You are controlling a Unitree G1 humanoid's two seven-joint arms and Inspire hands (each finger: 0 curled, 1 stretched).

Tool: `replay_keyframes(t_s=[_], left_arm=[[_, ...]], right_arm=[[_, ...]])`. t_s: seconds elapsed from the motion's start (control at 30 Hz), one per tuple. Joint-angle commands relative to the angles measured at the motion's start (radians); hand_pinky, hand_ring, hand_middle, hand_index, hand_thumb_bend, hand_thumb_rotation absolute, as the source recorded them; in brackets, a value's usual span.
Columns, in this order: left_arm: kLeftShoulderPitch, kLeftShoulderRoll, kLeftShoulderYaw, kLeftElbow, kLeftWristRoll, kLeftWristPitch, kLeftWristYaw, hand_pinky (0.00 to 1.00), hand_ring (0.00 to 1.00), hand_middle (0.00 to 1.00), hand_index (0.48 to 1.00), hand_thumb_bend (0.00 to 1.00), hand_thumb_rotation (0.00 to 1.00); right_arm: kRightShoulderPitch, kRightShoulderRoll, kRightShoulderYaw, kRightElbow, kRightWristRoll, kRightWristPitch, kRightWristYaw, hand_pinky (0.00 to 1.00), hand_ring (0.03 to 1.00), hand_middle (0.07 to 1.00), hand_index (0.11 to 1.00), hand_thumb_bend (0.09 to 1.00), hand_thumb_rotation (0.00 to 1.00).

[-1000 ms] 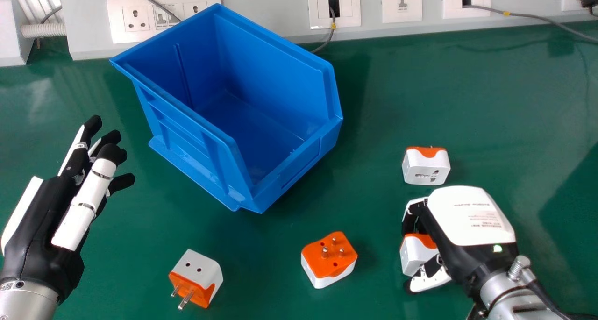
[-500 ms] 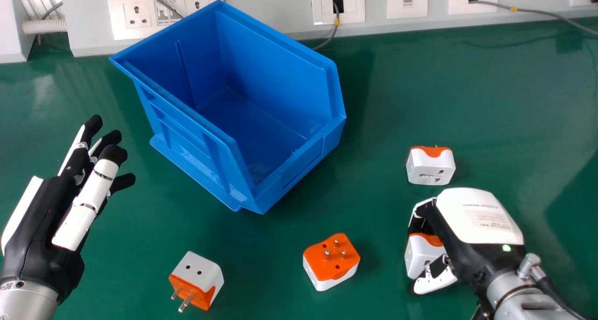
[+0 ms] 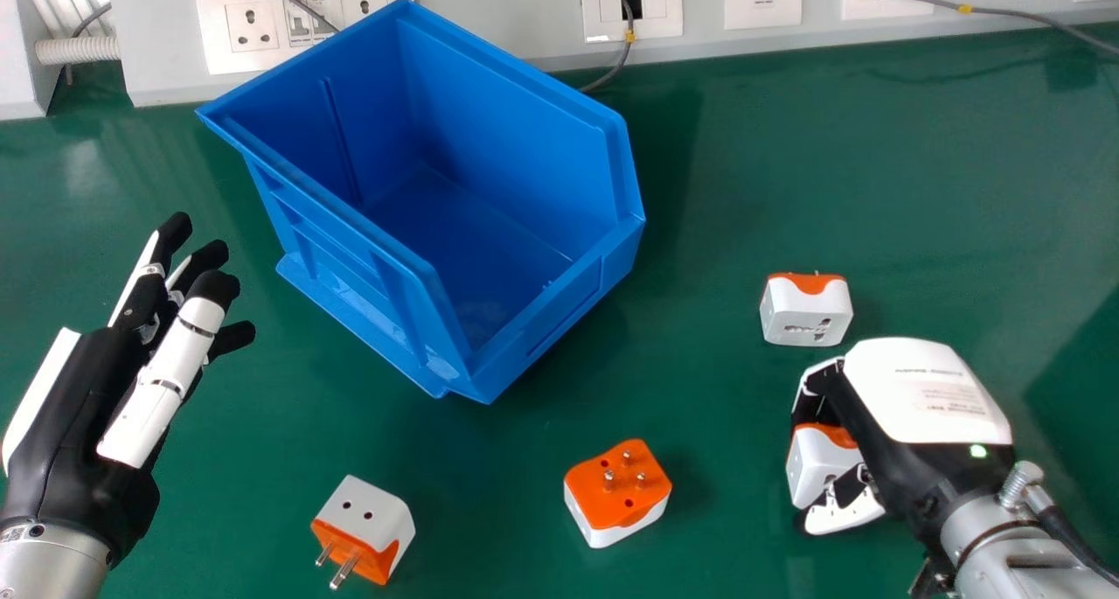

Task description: Pick all objects and put in blue box

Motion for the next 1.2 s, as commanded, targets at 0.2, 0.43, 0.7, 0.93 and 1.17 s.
replay_keyframes(t_s=[0.2,0.43,0.7,0.93,1.17], left_arm=[[-0.004,0.023,0.013,-0.017,-0.015,-0.005,-0.007,0.85,0.93,0.96,0.989,0.44,0.70],[0.005,0.024,0.011,-0.038,-0.016,0.004,-0.002,0.85,0.93,0.96,0.989,0.44,0.69],[0.003,0.025,0.013,-0.029,-0.016,0.002,-0.006,0.85,0.93,0.96,0.988,0.44,0.69],[0.011,0.028,0.015,-0.045,-0.020,0.006,-0.004,0.85,0.93,0.96,0.988,0.44,0.69],[0.014,0.030,0.013,-0.052,-0.019,0.007,0.002,0.85,0.93,0.96,0.987,0.44,0.68]], right_arm=[[-0.006,0.008,-0.020,-0.023,-0.005,0.012,-0.020,0.39,0.456,0.524,0.473,0.497,0.00],[0.014,0.005,-0.027,-0.063,0.007,0.027,0.003,0.39,0.464,0.524,0.473,0.497,0.00],[0.051,0.014,-0.056,-0.179,0.030,0.053,0.059,0.39,0.460,0.524,0.476,0.497,0.00],[0.116,0.020,-0.092,-0.329,0.030,0.062,0.094,0.38,0.444,0.525,0.492,0.495,0.00],[0.147,0.039,-0.128,-0.453,0.030,0.048,0.104,0.37,0.430,0.526,0.509,0.493,0.00]])
